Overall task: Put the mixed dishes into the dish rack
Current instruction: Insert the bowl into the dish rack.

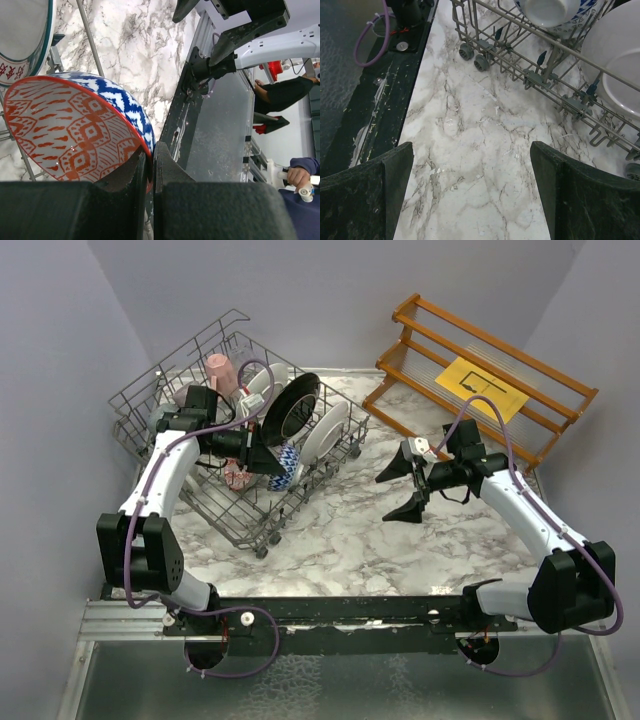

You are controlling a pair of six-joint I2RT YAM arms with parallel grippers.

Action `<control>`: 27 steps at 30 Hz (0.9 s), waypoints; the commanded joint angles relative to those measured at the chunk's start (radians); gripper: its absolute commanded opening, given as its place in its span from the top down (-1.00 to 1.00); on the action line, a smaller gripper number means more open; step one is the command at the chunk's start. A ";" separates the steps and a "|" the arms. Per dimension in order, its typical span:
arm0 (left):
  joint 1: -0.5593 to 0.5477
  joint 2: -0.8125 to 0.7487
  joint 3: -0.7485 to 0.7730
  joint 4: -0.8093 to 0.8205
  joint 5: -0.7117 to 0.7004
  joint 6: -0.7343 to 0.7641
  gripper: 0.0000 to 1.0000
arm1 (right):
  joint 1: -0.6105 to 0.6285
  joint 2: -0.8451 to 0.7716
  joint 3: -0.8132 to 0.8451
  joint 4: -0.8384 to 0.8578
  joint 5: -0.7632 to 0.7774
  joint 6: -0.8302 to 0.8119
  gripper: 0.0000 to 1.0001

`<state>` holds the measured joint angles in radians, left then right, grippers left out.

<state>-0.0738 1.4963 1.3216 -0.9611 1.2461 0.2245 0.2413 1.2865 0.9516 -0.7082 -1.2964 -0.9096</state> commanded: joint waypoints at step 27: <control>0.009 0.155 0.020 -0.093 -0.063 0.167 1.00 | 0.039 0.002 0.003 0.047 0.004 0.039 -1.00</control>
<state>-0.0711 1.6009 1.3338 -1.0565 1.1839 0.3374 0.2760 1.2865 0.9516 -0.6792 -1.2953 -0.8684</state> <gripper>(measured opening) 0.074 0.997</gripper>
